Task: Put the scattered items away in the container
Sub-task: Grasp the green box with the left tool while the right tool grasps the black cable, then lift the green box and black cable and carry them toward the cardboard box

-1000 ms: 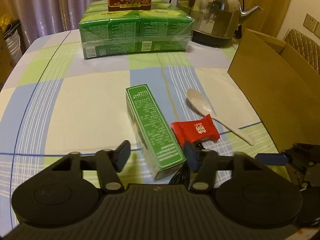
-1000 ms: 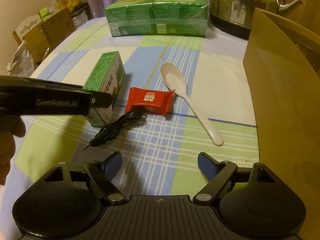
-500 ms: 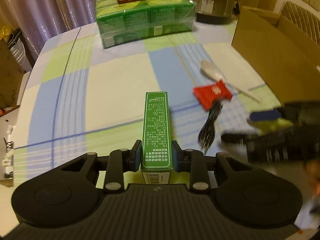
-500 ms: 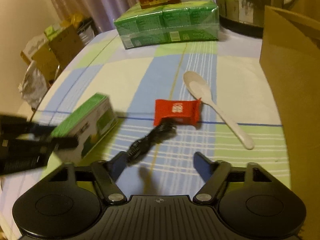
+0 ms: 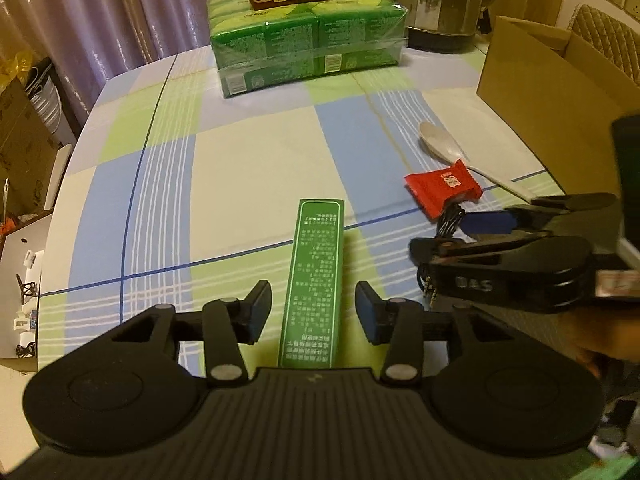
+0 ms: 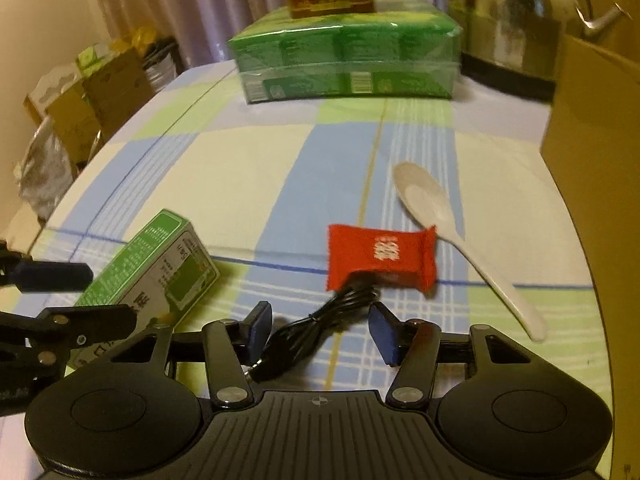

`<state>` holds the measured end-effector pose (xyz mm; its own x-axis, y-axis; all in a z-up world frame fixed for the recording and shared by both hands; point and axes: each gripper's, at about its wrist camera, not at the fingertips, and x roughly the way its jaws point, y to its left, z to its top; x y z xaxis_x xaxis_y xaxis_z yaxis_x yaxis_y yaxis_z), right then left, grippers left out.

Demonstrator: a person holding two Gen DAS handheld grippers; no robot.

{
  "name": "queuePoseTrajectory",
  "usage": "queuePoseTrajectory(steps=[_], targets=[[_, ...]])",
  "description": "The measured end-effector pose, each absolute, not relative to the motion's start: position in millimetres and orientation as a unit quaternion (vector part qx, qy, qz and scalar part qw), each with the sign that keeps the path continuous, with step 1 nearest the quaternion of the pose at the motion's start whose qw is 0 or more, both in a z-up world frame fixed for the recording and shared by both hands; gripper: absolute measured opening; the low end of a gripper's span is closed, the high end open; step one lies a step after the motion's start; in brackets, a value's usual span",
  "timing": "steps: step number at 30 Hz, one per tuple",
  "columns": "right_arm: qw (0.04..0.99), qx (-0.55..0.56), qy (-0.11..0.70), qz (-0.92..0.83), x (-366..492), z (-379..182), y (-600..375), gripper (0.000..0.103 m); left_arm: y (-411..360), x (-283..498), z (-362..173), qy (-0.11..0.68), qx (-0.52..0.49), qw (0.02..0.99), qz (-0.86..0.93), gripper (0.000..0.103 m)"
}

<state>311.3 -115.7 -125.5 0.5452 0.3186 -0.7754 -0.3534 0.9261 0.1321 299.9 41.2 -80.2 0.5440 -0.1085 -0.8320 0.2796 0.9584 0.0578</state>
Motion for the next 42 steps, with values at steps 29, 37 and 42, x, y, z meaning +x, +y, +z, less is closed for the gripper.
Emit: queuePoseTrajectory(steps=[29, 37, 42], targets=[[0.853, -0.086, 0.449, 0.252, 262, -123, -156, 0.012, 47, 304, -87, 0.479, 0.065, 0.865, -0.132, 0.043], [0.853, -0.07, 0.45, 0.255, 268, -124, -155, 0.02, 46, 306, -95, 0.489, 0.056, 0.859, -0.138, 0.043], [0.854, -0.097, 0.448, 0.246, 266, -123, -148, 0.009, 48, 309, -98, 0.493, 0.041, 0.86, -0.13, 0.042]])
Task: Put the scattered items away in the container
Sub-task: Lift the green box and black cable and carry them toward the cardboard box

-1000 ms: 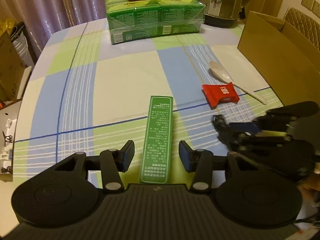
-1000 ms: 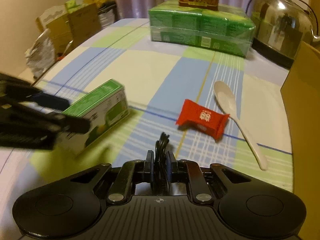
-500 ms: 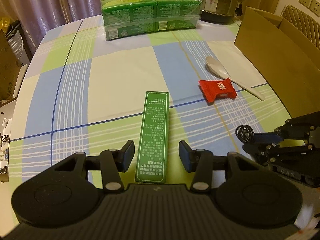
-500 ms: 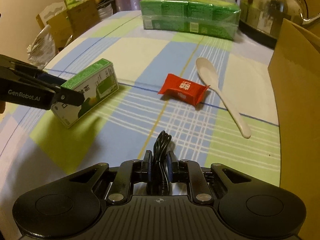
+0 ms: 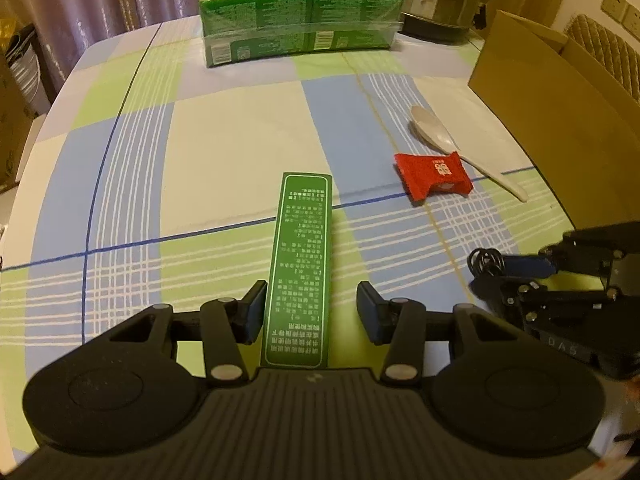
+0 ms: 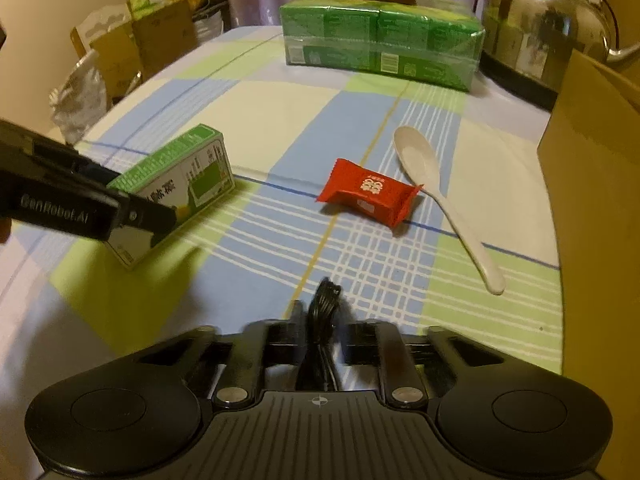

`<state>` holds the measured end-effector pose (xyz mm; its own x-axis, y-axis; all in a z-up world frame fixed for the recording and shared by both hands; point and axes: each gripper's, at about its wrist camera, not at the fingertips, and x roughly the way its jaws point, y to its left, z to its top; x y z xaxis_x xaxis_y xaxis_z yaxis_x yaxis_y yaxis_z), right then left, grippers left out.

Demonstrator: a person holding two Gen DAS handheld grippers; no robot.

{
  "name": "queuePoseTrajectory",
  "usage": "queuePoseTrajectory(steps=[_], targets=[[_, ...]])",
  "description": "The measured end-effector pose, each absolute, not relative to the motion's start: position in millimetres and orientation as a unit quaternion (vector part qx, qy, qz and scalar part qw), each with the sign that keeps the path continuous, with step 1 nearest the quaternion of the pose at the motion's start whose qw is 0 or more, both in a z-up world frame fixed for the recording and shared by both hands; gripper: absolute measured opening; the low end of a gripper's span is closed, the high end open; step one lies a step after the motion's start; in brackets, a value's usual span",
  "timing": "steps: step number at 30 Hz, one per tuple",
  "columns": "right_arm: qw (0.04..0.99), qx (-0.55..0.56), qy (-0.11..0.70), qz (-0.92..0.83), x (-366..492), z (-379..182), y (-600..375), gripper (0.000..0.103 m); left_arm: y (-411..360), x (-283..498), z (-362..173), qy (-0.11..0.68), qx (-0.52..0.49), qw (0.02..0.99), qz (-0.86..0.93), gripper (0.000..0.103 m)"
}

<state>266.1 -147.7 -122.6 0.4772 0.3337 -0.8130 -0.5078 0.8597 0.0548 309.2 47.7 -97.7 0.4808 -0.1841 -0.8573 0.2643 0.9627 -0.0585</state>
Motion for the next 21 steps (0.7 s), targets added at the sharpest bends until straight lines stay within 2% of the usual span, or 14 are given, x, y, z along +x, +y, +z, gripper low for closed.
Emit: queuePoseTrajectory(steps=[4, 8, 21], targets=[[0.849, -0.086, 0.453, 0.257, 266, -121, -147, 0.009, 41, 314, -98, 0.488, 0.054, 0.862, -0.127, 0.04], [0.851, -0.083, 0.449, 0.26, 265, -117, -151, 0.009, 38, 315, -104, 0.488, 0.072, 0.862, -0.122, 0.026], [0.864, -0.057, 0.431, 0.255, 274, -96, -168, 0.008, 29, 307, -85, 0.474, 0.074, 0.867, -0.135, 0.025]])
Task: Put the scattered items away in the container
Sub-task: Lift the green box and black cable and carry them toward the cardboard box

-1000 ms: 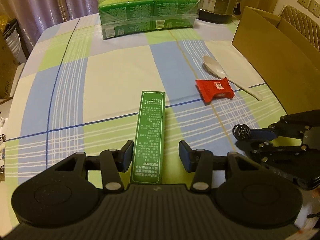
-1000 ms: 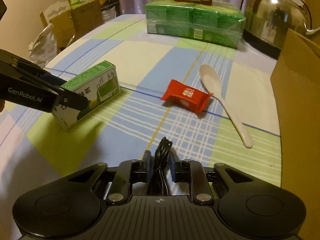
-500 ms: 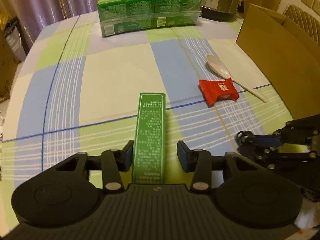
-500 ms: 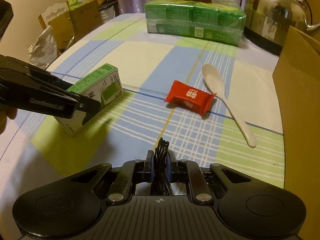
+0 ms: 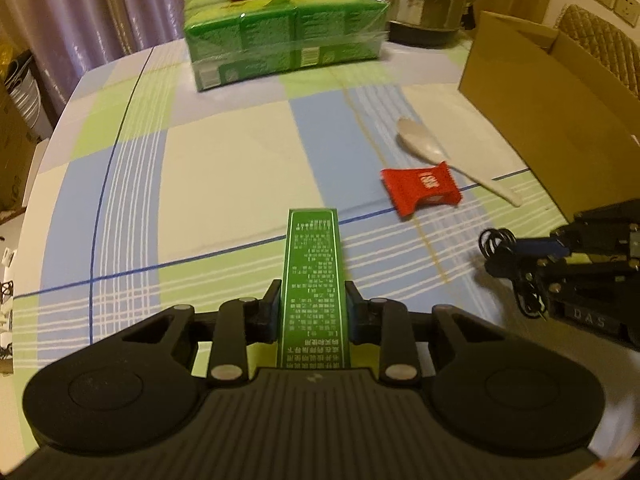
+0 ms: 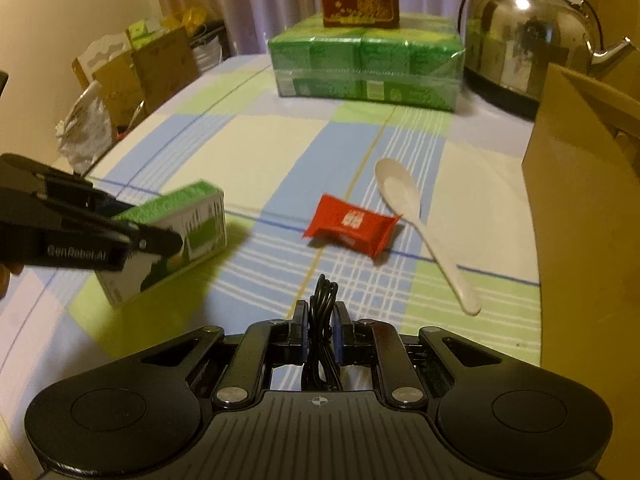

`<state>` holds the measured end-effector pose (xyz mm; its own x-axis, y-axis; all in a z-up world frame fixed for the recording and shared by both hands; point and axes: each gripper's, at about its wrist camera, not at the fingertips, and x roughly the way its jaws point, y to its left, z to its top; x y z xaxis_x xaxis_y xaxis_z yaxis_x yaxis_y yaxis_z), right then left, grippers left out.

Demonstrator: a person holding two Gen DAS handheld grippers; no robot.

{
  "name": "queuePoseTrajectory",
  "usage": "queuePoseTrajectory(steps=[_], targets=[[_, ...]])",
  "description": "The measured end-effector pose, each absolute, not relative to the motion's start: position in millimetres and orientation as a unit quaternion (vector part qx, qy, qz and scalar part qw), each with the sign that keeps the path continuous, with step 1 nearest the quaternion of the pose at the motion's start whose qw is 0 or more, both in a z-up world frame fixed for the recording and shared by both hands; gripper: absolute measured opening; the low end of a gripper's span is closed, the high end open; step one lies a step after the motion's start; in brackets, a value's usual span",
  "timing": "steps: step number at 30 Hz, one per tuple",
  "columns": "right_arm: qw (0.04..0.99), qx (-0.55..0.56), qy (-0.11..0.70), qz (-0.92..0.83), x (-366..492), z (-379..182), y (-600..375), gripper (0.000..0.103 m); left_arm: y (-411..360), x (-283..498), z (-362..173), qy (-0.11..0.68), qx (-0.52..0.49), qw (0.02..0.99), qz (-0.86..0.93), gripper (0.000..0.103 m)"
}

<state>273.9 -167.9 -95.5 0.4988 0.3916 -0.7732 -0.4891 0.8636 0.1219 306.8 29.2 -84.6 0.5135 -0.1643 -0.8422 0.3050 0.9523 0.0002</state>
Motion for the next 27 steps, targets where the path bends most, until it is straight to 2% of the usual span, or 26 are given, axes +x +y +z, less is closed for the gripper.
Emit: queuePoseTrajectory(steps=[23, 27], targets=[[0.867, -0.063, 0.425, 0.251, 273, -90, -169, 0.008, 17, 319, -115, 0.511, 0.086, 0.844, -0.139, 0.026], [0.87, -0.059, 0.422, 0.248, 274, -87, -171, 0.008, 13, 317, -105, 0.496, 0.086, 0.853, -0.138, 0.025]])
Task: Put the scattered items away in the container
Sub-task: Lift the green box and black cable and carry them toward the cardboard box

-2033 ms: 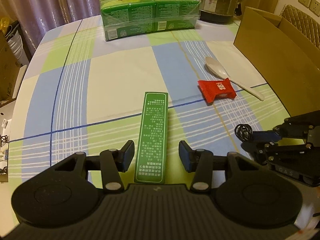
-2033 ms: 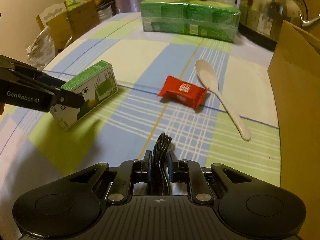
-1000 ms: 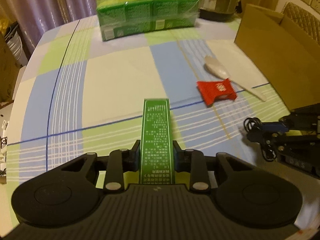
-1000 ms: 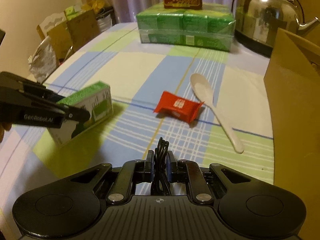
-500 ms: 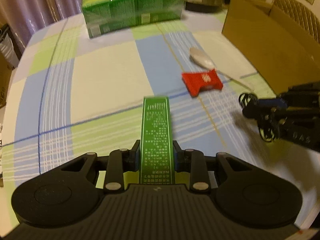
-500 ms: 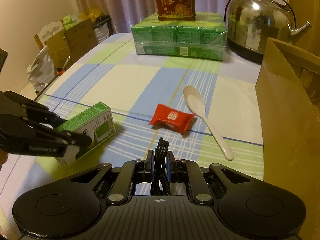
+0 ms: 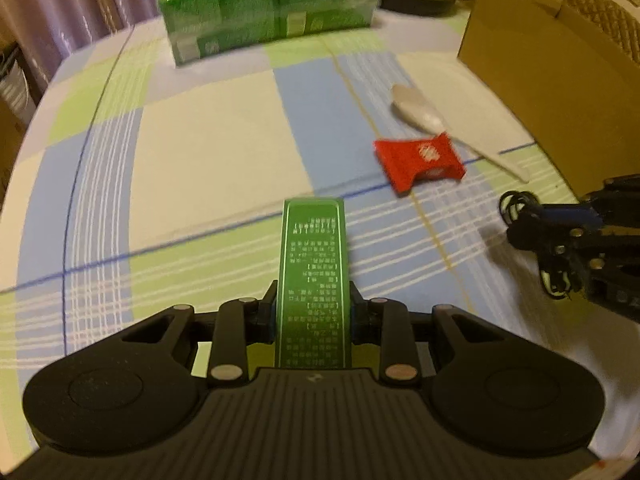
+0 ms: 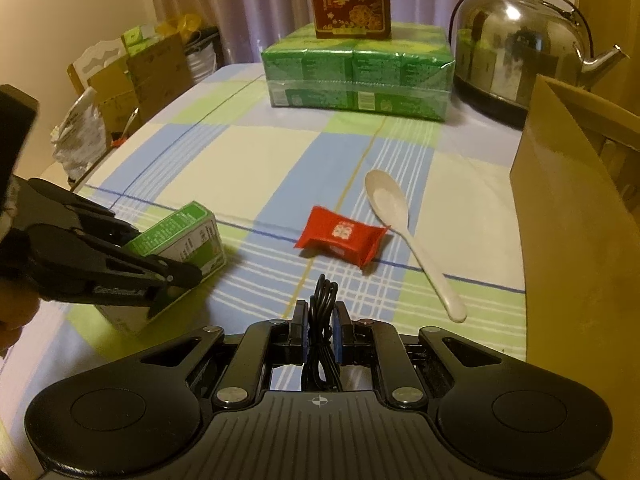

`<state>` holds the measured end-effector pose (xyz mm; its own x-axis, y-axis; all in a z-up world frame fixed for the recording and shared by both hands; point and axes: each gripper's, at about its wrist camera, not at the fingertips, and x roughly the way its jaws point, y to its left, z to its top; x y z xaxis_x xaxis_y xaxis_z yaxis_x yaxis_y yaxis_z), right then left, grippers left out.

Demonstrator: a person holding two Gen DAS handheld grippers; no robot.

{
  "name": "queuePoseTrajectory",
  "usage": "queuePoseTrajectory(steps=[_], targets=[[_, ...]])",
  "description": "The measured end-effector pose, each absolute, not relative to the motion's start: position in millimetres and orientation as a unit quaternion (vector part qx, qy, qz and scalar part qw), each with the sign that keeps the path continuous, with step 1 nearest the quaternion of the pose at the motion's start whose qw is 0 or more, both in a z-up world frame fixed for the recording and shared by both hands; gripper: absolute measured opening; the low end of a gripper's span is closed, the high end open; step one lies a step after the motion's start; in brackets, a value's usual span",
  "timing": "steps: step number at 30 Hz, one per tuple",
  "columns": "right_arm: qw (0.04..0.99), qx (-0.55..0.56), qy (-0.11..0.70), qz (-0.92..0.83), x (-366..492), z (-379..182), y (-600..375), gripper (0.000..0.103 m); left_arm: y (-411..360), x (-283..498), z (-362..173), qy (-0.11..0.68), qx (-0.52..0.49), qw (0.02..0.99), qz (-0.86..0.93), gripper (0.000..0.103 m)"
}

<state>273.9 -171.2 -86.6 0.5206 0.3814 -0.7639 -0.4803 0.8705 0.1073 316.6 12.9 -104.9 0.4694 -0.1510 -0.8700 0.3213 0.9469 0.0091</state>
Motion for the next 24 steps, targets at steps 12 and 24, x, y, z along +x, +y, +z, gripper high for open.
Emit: queuePoseTrajectory(steps=[12, 24], targets=[[0.879, -0.053, 0.407, 0.245, 272, -71, -174, 0.008, -7, 307, -76, 0.464, 0.086, 0.867, -0.156, 0.025], [0.894, -0.046, 0.382, 0.227, 270, -44, -188, 0.008, -24, 302, -55, 0.446, 0.084, 0.875, -0.167, 0.025]])
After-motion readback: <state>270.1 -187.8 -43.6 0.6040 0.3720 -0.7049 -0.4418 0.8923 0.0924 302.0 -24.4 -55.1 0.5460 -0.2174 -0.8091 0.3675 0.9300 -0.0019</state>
